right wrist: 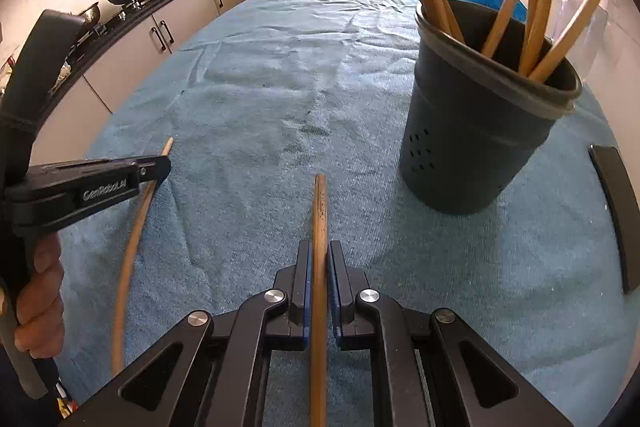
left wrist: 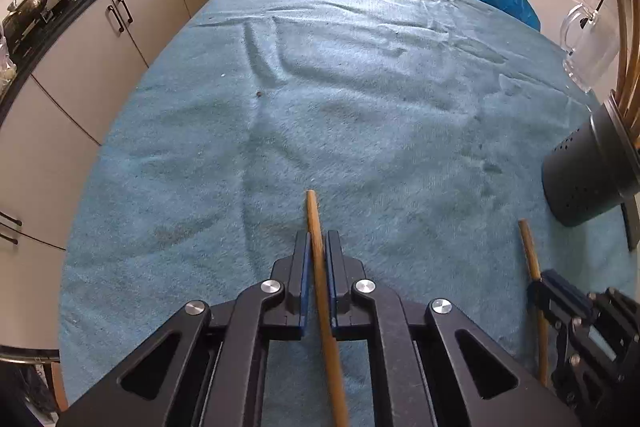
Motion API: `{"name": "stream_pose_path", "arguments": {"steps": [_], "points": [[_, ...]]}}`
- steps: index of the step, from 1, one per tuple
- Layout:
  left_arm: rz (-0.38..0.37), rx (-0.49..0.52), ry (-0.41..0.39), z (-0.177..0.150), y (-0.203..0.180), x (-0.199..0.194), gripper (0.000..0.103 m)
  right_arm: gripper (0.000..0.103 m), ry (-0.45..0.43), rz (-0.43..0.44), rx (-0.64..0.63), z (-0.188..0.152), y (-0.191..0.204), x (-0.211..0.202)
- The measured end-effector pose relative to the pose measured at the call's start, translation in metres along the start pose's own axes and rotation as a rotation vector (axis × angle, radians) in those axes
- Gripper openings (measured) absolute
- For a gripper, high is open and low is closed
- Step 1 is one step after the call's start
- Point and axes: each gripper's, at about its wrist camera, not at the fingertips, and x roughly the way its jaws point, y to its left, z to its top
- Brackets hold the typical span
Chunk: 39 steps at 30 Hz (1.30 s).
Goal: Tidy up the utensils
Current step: 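Grasp the last chopstick with the left tool while the right tool grasps another, then lift both held chopsticks and carry them above the black holder cup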
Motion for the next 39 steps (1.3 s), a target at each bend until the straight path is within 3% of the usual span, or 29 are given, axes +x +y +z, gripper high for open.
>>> {"name": "stream_pose_path", "arguments": {"steps": [10,12,15,27,31,39], "points": [[-0.006,0.003,0.008,0.0,0.013,-0.001,0.007,0.015,0.02,-0.055,-0.062,0.02,0.011,0.02],[-0.01,0.001,-0.001,-0.001,0.013,-0.002,0.006,0.008,0.02,-0.074,-0.086,0.021,0.014,0.021],[-0.059,-0.019,-0.025,-0.005,0.02,-0.015,0.006,0.008,0.01,-0.054,-0.071,0.022,0.014,0.017],[-0.13,-0.028,-0.358,-0.023,0.018,-0.158,0.006,0.008,-0.412,0.027,-0.023,0.015,0.013,-0.12],[-0.153,-0.012,-0.411,-0.03,0.011,-0.184,0.006,0.008,-0.518,0.037,-0.003,0.003,0.011,-0.152],[-0.157,0.009,-0.435,-0.038,0.003,-0.202,0.006,0.008,-0.603,0.029,0.025,-0.011,0.008,-0.179]]}}
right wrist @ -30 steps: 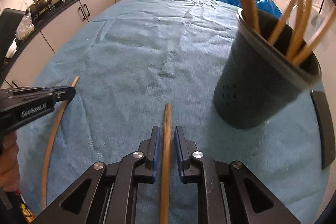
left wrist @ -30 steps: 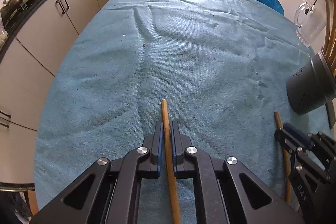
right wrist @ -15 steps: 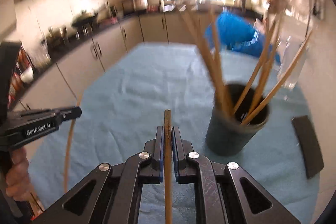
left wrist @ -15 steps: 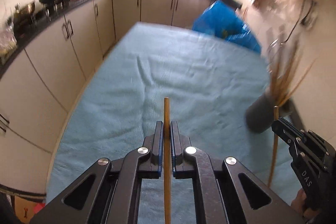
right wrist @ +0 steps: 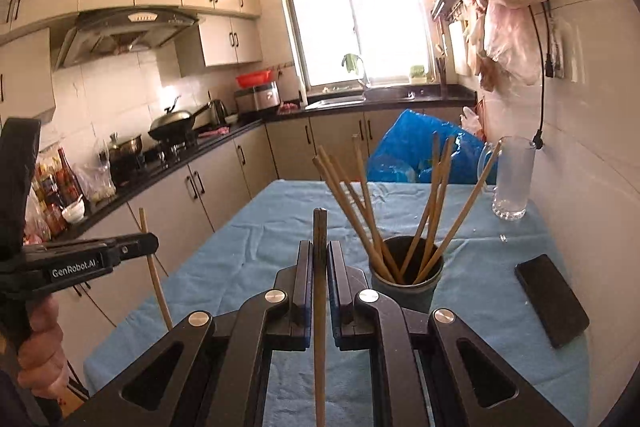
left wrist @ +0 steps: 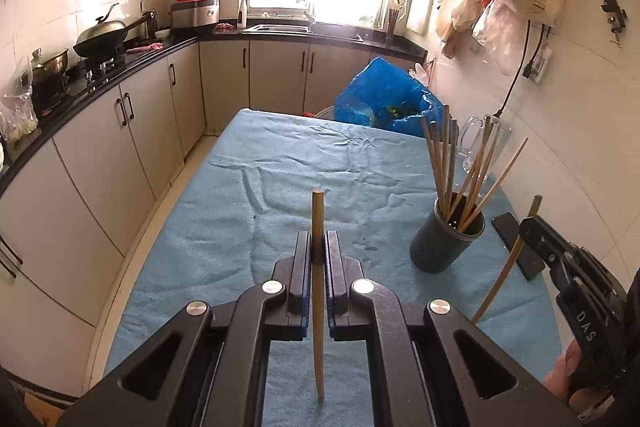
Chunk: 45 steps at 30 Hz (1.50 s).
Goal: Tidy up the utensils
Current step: 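Lift both held chopsticks and carry them above the black holder cup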
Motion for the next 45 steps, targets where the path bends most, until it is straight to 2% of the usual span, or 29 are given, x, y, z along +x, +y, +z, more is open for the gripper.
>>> {"name": "stream_pose_path", "arguments": {"steps": [20,45], "points": [[0.004,0.017,-0.019,0.002,-0.014,-0.014,0.006,0.008,-0.05,-0.025,0.066,0.008,-0.024,-0.024],[-0.052,0.085,-0.042,0.023,-0.052,-0.034,0.006,0.008,-0.138,-0.086,0.172,0.025,-0.069,-0.069]]}}
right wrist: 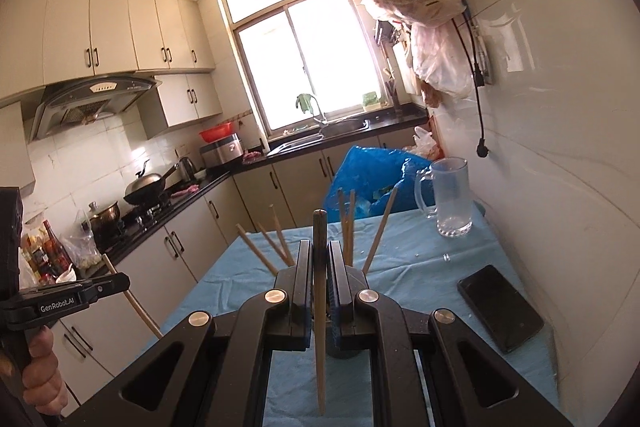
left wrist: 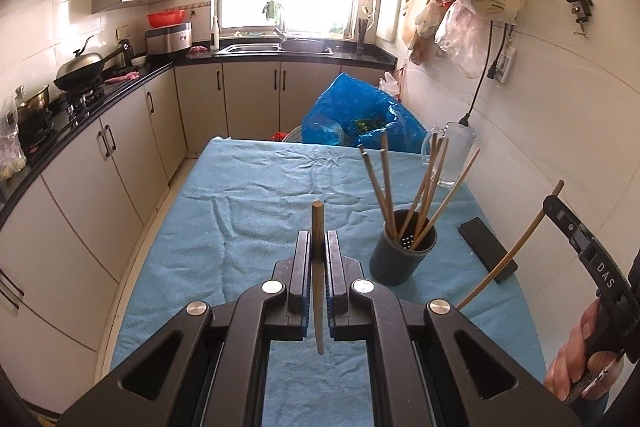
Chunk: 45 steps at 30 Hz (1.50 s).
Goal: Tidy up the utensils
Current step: 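Lift both held chopsticks and carry them above the black holder cup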
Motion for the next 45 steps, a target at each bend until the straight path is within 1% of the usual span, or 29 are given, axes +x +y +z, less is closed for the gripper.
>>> {"name": "stream_pose_path", "arguments": {"steps": [7,14,18,26,29,32,35,41,45], "points": [[-0.037,0.023,-0.013,0.018,-0.017,-0.006,0.006,0.008,-0.038,0.0,0.02,0.018,-0.011,-0.011],[-0.086,0.052,-0.04,0.046,-0.043,-0.011,0.006,0.008,-0.063,-0.004,0.048,0.037,-0.022,-0.014],[-0.104,0.068,-0.06,0.065,-0.058,-0.009,0.006,0.008,-0.078,-0.014,0.064,0.051,-0.028,-0.008],[-0.117,0.05,-0.084,0.102,-0.077,0.011,0.006,0.008,-0.11,-0.041,0.086,0.077,-0.034,0.01],[-0.119,0.024,-0.066,0.111,-0.081,0.029,0.006,0.008,-0.119,-0.051,0.1,0.084,-0.036,0.022],[-0.112,0.007,-0.057,0.112,-0.08,0.045,0.006,0.008,-0.115,-0.053,0.113,0.089,-0.038,0.037],[-0.122,-0.012,-0.04,0.111,-0.078,0.063,0.006,0.008,-0.113,-0.068,0.101,0.088,-0.036,0.053],[-0.119,-0.024,-0.013,0.105,-0.069,0.084,0.006,0.008,-0.047,-0.079,0.105,0.075,-0.038,0.086],[-0.116,-0.029,0.005,0.1,-0.065,0.093,0.006,0.008,-0.011,-0.082,0.107,0.067,-0.043,0.098]]}}
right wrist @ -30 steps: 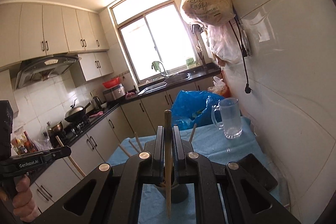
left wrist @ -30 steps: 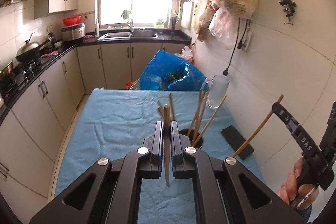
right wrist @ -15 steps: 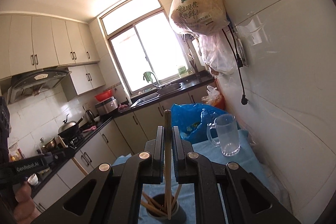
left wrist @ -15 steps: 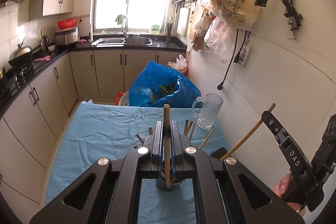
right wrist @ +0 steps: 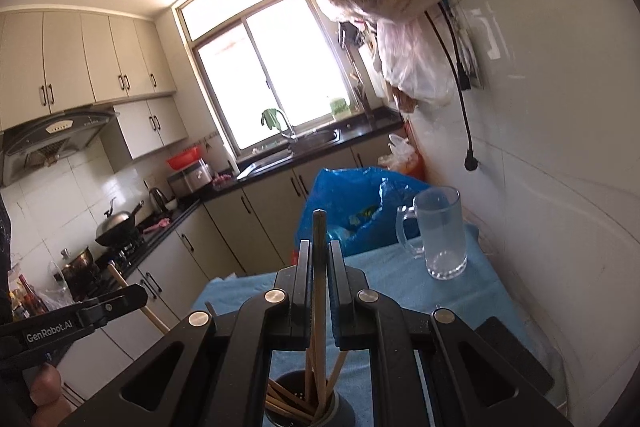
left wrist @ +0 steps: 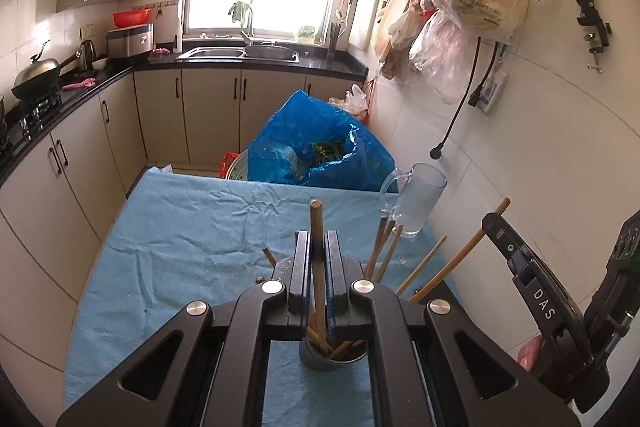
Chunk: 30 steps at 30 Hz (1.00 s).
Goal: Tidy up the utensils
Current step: 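Lift both held chopsticks and carry them above the black holder cup, then open both tools to drop the chopsticks into the black cup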
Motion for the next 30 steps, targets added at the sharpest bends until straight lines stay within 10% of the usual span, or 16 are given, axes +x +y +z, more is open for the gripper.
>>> {"name": "stream_pose_path", "arguments": {"steps": [7,11,17,22,30], "points": [[-0.009,-0.023,0.014,0.0,0.008,0.001,0.007,0.011,0.032,0.017,0.011,-0.002,-0.002,0.002],[-0.014,-0.037,-0.01,0.001,0.012,-0.01,0.039,0.027,0.012,0.017,0.006,0.001,0.0,-0.006],[-0.002,-0.052,-0.049,-0.004,0.019,-0.032,0.049,0.031,-0.018,0.022,0.018,0.005,0.002,-0.029],[0.068,-0.047,-0.097,-0.019,0.029,-0.053,0.074,0.084,-0.063,-0.014,0.02,0.004,0.002,-0.057],[0.223,-0.042,-0.162,-0.075,0.058,-0.085,0.091,0.103,-0.094,-0.089,-0.046,-0.018,0.007,-0.097]]}}
